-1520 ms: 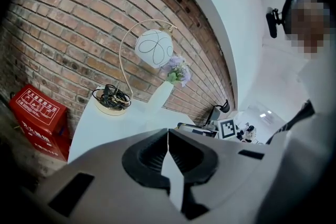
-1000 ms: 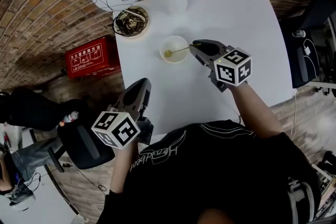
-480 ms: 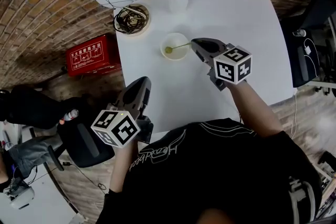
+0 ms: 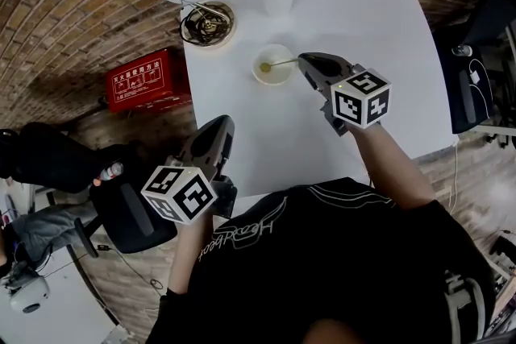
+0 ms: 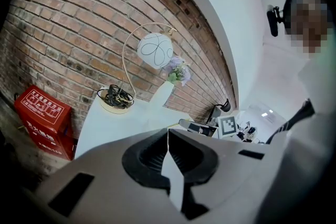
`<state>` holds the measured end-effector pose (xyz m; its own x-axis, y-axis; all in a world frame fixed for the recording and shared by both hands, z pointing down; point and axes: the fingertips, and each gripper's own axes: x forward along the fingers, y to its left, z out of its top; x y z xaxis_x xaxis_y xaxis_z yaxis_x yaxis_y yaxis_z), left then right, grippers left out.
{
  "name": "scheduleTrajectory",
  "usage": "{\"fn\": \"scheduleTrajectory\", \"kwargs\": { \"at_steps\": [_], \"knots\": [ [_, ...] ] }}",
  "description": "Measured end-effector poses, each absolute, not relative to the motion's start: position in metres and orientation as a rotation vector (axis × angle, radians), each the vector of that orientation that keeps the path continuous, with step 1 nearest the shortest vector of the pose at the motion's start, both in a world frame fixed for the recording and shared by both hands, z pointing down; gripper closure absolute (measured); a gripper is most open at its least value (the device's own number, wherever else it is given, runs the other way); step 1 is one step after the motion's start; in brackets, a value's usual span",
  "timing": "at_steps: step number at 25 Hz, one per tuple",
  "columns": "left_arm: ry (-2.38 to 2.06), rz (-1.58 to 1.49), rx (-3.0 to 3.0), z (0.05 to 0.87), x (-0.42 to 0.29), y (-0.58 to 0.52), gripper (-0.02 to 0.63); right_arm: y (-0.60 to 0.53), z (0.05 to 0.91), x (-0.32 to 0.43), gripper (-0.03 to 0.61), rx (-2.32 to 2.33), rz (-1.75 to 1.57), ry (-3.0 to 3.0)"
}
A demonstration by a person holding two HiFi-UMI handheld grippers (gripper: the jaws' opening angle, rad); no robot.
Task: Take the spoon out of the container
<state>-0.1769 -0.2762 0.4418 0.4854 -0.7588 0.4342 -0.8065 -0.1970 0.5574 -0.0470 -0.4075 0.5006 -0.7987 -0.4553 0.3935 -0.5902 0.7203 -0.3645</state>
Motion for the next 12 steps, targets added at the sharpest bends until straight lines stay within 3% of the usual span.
{"fn": "scheduleTrajectory", "kwargs": {
  "at_steps": [12],
  "knots": [
    [-1.306,0.025,2.002,0.424,-0.173,-0.244,0.607,-0.375,0.442,-0.029,0.578,0.909,0.592,-2.752]
  ]
}}
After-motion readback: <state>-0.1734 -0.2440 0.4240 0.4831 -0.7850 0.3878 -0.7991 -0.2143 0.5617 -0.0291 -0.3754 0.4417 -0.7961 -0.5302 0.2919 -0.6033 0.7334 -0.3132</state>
